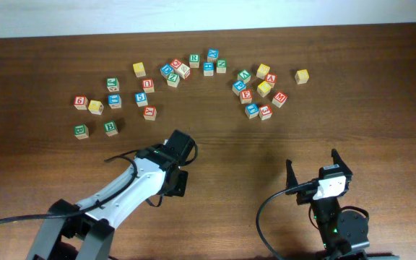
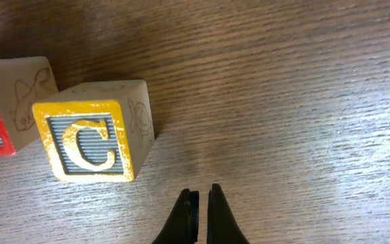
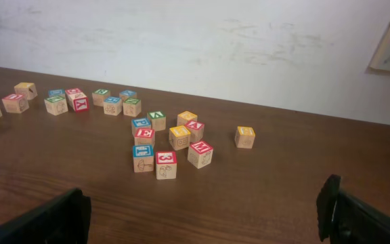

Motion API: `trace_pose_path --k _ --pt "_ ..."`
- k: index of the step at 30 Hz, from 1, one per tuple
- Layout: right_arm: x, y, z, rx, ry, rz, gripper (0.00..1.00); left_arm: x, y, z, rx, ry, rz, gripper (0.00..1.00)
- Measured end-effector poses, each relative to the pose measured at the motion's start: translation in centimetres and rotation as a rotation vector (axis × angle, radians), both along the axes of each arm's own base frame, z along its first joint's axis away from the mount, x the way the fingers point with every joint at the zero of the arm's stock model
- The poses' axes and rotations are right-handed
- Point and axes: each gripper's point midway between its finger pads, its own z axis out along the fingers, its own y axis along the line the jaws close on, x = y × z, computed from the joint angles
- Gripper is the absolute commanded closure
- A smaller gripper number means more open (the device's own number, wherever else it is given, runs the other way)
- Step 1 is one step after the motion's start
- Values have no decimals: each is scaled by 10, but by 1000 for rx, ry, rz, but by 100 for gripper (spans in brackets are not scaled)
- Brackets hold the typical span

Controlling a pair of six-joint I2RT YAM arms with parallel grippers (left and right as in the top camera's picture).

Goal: Spell out ICRA

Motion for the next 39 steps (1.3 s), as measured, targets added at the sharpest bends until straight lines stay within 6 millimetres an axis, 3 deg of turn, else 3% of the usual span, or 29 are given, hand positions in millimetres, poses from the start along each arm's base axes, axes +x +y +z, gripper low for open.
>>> trace_pose_path --k 39 --pt "0 0 0 0 0 0 2 4 5 1 26 -24 25 100"
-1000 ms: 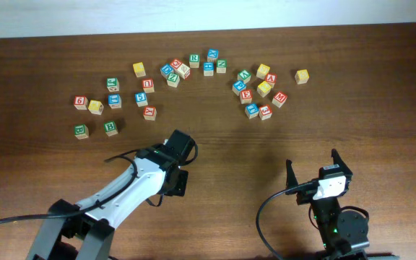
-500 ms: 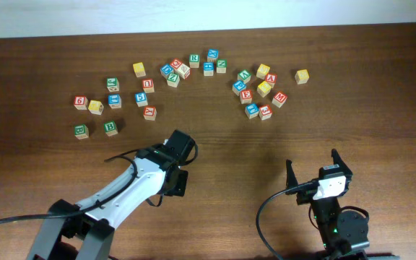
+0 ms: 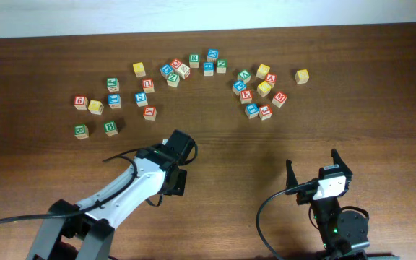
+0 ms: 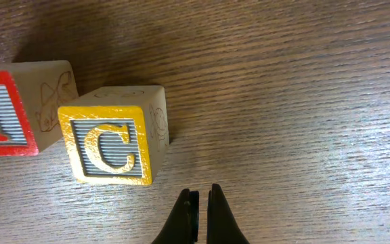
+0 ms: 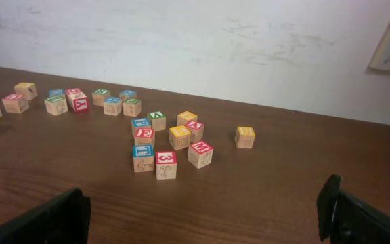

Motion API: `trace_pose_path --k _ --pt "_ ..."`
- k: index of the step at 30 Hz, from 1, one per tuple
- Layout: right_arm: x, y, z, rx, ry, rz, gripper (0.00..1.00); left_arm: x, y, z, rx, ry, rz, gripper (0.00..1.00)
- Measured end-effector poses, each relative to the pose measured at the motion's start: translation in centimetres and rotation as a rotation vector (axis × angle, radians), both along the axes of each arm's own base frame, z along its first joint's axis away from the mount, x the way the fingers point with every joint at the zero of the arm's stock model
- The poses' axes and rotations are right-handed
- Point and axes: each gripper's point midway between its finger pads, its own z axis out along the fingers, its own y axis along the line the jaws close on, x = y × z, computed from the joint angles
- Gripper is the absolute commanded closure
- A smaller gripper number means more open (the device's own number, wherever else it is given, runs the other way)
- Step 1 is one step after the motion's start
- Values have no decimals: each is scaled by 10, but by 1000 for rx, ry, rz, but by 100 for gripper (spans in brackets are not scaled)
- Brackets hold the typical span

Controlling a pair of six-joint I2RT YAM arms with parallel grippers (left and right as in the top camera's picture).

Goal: Spell out ICRA

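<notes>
In the left wrist view a yellow-framed C block (image 4: 110, 144) stands on the wooden table, touching a red-framed I block (image 4: 2, 125) on its left. My left gripper (image 4: 200, 198) is shut and empty, just below and right of the C block. In the overhead view the left arm (image 3: 166, 160) covers both blocks. A green R block (image 3: 194, 60) lies in the far middle group, and what looks like a red A block (image 3: 270, 79) in the far right group. My right gripper (image 3: 316, 167) stands open near the front right, away from any block (image 5: 205, 217).
Loose letter blocks lie along the far side in three groups: left (image 3: 110, 101), middle (image 3: 183, 68) and right (image 3: 258, 92). A single yellow block (image 3: 302, 76) sits at the far right. Bare dark wood (image 3: 237, 144) lies between the groups and my arms.
My left gripper has shifted slightly left: the C block now lies closer to its fingertips and more of the I block shows. The right arm and the blocks have not moved.
</notes>
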Motion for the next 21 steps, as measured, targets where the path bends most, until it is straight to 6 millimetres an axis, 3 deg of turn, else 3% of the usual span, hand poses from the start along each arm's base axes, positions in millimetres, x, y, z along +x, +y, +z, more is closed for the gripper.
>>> trace_pose_path --k 21 --pt "0 0 0 0 0 0 2 -2 1 0 2 6 12 100"
